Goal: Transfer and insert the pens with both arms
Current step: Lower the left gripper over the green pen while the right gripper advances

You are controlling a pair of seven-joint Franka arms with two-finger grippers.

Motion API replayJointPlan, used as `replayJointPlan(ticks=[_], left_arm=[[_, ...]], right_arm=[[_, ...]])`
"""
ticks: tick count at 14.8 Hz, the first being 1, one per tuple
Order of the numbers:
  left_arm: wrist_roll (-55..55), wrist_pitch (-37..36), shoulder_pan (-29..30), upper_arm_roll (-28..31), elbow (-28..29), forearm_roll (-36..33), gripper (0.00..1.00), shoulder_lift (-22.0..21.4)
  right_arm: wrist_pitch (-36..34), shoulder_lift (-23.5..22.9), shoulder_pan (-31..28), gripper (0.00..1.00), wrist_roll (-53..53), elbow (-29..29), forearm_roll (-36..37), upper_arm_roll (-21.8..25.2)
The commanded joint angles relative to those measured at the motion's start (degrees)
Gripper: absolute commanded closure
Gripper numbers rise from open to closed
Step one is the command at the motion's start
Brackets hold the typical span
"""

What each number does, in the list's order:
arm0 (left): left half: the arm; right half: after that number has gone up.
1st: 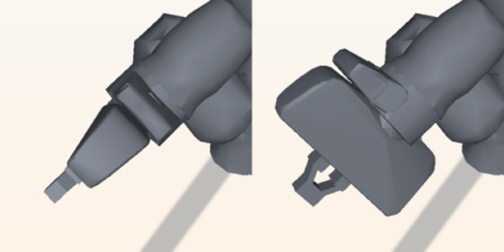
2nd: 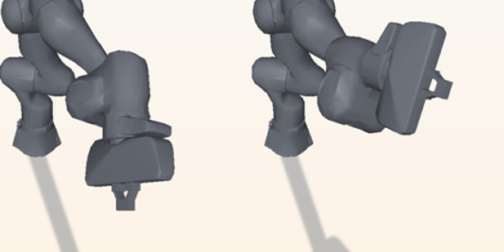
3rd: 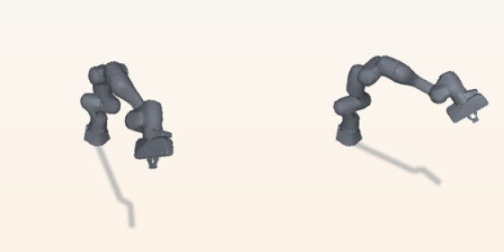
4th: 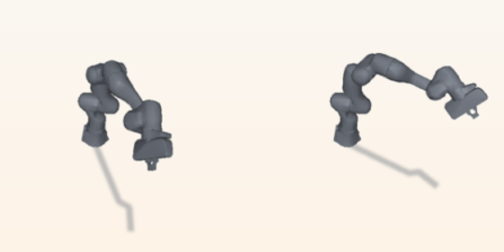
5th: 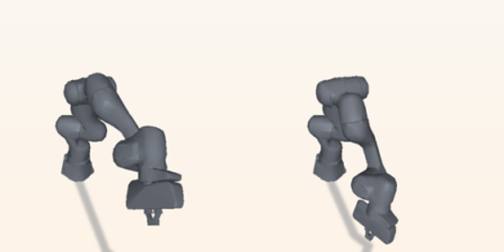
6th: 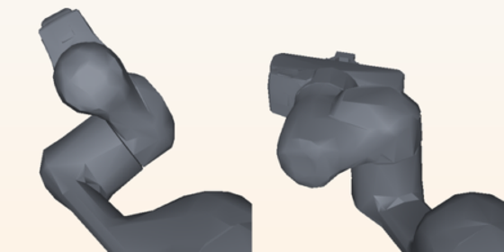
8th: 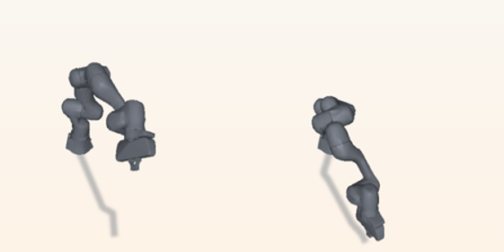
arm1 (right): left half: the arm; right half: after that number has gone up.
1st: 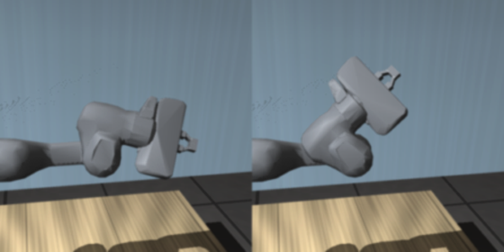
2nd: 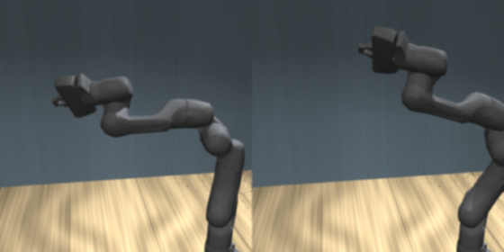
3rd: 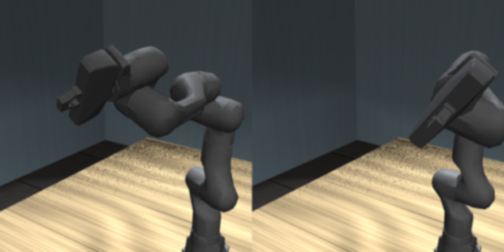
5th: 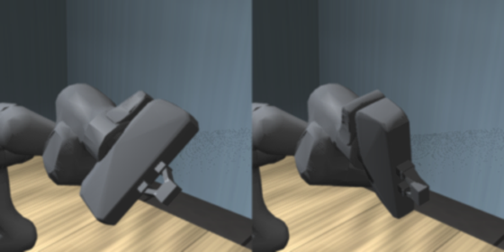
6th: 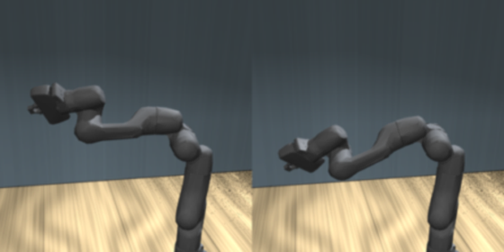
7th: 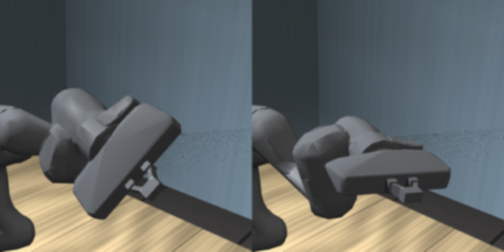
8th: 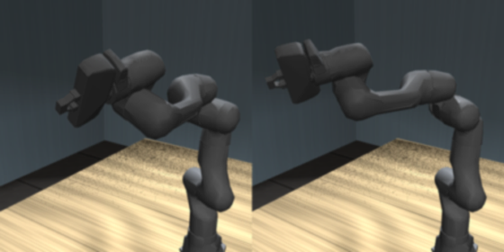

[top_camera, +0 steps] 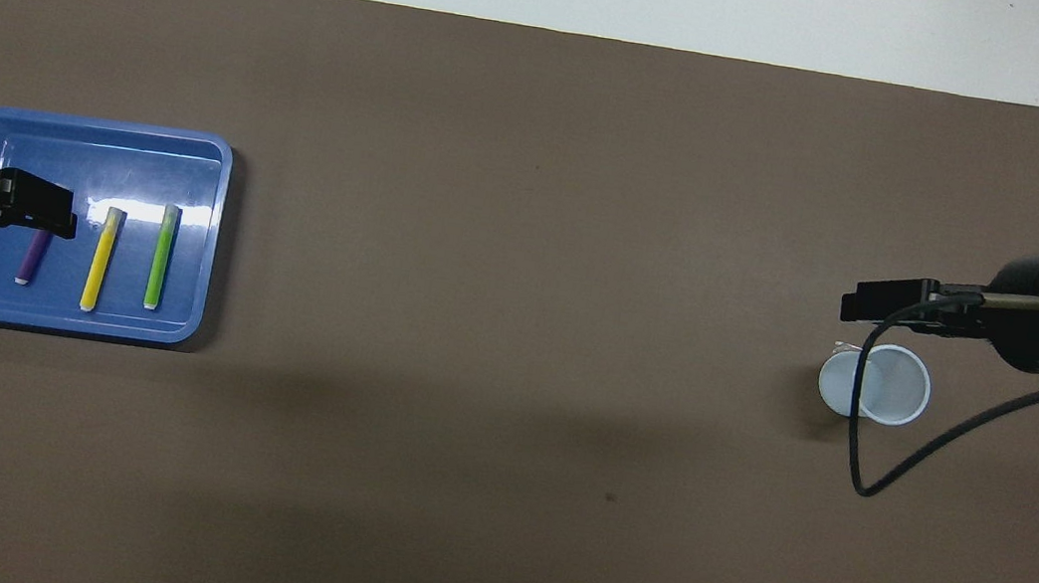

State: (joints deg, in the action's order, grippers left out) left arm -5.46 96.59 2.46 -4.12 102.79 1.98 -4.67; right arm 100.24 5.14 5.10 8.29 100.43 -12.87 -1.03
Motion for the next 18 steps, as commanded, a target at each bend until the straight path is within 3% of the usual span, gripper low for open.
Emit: replayJointPlan(ticks=[1, 8, 13, 15, 18], left_arm=[[0.1, 3.24, 0.96, -0.18, 4.17, 0.92, 0.0, -2.1], [0.45, 8.33, 0.96, -0.18, 7.86, 0.92, 0.0, -0.79], [0.62, 11.33, 1.75, -0.18, 8.39, 1.01, 0.0, 3.25], [2.19, 14.31, 2.28, -0.18, 8.65, 0.92, 0.0, 4.49], [2.56, 16.16, 2.28, -0.18, 8.66, 0.92, 0.0, 5.98]], right_arm=[[2.15, 1.98, 1.49, 0.0, 6.11, 3.89, -3.91, 0.07], [19.62, 0.84, 9.04, 0.0, 17.53, 10.48, -11.21, -0.11], [22.46, -0.84, 10.72, 0.0, 18.43, 10.93, -12.17, -0.11], [22.81, -1.71, 10.81, 0.0, 18.78, 11.1, -16.73, -0.11], [27.72, -4.08, 12.92, 0.0, 20.87, 11.02, -17.45, -0.11]])
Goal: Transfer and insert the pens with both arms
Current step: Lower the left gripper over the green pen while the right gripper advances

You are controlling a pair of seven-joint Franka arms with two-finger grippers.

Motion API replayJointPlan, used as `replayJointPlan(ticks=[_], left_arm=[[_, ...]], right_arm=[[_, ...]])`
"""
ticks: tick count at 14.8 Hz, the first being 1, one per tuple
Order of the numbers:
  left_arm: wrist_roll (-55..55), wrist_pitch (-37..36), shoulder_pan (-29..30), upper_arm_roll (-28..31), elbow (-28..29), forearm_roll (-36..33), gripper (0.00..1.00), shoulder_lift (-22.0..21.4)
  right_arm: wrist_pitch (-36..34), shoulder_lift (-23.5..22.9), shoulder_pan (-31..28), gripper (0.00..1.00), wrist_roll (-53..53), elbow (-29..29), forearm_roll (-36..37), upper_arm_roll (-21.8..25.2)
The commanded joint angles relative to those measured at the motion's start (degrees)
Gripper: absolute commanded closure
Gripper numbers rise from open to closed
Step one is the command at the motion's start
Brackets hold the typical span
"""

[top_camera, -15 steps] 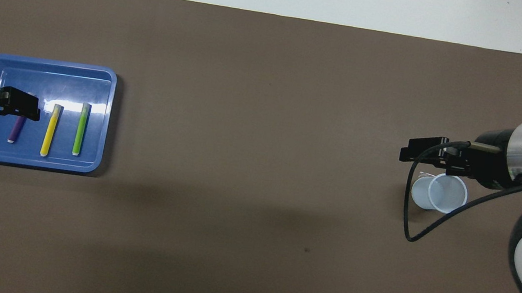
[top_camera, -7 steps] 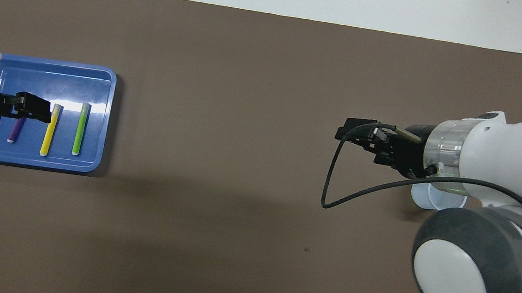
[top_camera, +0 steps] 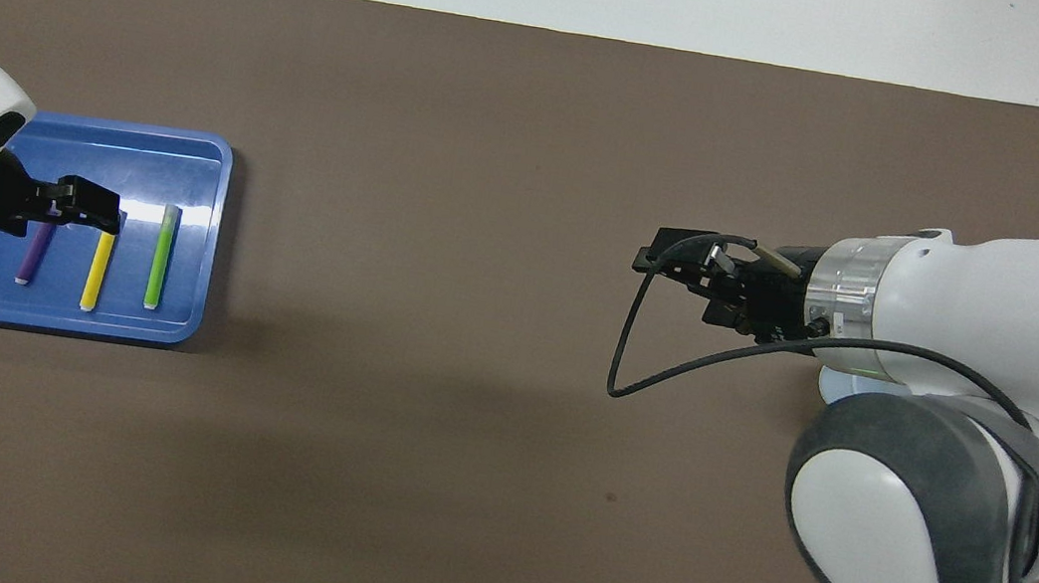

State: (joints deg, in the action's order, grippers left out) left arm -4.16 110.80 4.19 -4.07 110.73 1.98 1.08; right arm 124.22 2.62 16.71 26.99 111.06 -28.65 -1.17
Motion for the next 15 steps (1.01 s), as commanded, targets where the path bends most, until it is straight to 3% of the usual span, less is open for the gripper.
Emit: replayJointPlan(ticks=[1, 15], left_arm=[[1.34, 2.22, 0.65, -0.23, 0.72, 0.92, 0.0, 1.11], [4.42, 6.88, 0.03, -0.23, 4.32, 0.75, 0.0, 2.79]], right_arm=[[4.44, -1.91, 1.66, 0.0, 3.93, 0.3, -2.97, 0.02], [4.54, -1.92, 1.75, 0.0, 4.65, 0.3, -5.62, 0.02]])
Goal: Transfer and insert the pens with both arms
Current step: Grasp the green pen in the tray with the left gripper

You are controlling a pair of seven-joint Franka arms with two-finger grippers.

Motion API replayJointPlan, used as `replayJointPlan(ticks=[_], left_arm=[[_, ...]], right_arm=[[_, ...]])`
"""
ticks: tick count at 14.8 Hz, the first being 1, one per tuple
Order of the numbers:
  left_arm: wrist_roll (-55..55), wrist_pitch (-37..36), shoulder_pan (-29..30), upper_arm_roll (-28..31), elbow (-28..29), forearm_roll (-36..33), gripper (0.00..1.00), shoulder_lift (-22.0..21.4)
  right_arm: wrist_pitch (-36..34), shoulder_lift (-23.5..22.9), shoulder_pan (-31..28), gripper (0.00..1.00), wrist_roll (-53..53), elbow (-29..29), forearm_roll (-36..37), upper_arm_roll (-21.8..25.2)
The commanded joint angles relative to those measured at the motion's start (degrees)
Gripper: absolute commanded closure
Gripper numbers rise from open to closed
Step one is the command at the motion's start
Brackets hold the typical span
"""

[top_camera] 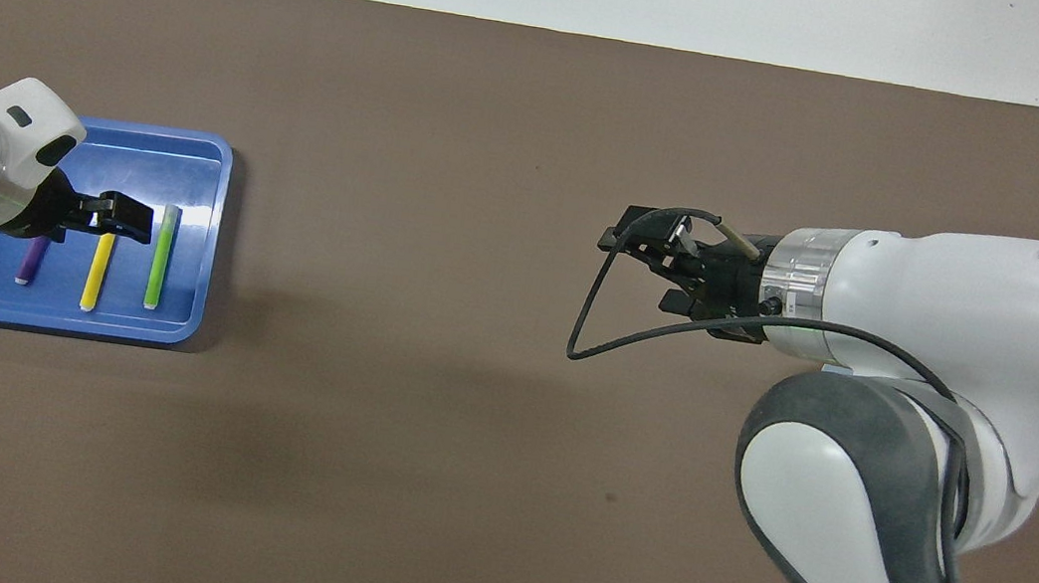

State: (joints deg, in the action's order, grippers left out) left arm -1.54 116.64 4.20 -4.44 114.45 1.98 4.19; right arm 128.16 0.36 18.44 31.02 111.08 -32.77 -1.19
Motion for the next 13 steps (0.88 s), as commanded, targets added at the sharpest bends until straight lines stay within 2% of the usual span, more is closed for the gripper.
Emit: replayJointPlan(ticks=[1, 6, 9, 13], left_arm=[[3.28, 0.95, 0.2, 0.13, 0.51, 0.74, 0.0, -0.24], [4.7, 1.3, 0.46, 0.13, -0.63, -0.05, 0.0, 2.48], [5.05, -0.88, 1.08, 0.13, -4.4, -0.58, 0.0, 7.57], [5.14, 1.91, 1.08, 0.13, -4.59, -0.49, 0.0, 10.83]], right_arm=[[0.6, 0.35, 0.02, 0.0, 0.62, 0.28, -1.51, 0.04], [0.61, 0.35, 0.11, 0.0, 0.62, 0.28, -1.51, 0.04], [0.69, 0.26, 0.11, 0.0, 0.62, 0.28, -1.6, 0.04], [0.96, 0.26, 0.11, 0.0, 0.71, 0.28, -1.6, 0.04]])
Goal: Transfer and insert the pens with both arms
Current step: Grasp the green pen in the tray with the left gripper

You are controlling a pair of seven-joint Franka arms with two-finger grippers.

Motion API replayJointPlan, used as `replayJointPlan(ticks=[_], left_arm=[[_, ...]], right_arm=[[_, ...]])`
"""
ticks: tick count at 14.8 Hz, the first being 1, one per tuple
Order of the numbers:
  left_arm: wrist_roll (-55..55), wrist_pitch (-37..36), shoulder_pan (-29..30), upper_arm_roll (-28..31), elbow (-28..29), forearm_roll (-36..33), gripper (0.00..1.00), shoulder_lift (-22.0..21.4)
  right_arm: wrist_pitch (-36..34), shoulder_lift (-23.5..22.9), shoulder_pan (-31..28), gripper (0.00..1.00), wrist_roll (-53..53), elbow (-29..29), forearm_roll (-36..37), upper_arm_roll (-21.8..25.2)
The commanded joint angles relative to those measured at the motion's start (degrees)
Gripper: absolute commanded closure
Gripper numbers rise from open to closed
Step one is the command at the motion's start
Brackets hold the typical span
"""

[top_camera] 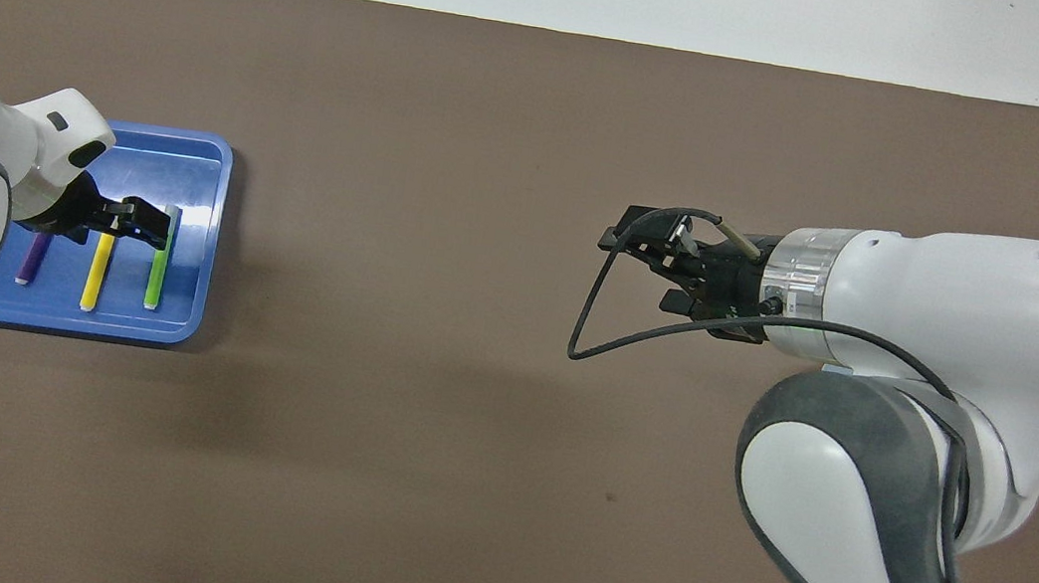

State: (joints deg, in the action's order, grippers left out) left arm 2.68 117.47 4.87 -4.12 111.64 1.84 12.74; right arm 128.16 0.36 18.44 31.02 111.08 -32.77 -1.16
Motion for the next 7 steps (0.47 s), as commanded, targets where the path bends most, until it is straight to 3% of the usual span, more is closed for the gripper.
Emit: replayJointPlan(ticks=[1, 7], left_arm=[[1.01, 2.66, 1.02, -0.19, -1.43, -0.17, 0.0, 3.16], [1.19, 6.62, 1.82, -0.45, 0.41, 1.68, 0.0, 4.83]], right_arm=[[0.95, 0.26, 0.02, 0.0, 0.71, 0.28, -1.6, 0.02], [0.95, 0.26, 0.02, 0.0, 0.62, 0.28, -1.6, 0.02]])
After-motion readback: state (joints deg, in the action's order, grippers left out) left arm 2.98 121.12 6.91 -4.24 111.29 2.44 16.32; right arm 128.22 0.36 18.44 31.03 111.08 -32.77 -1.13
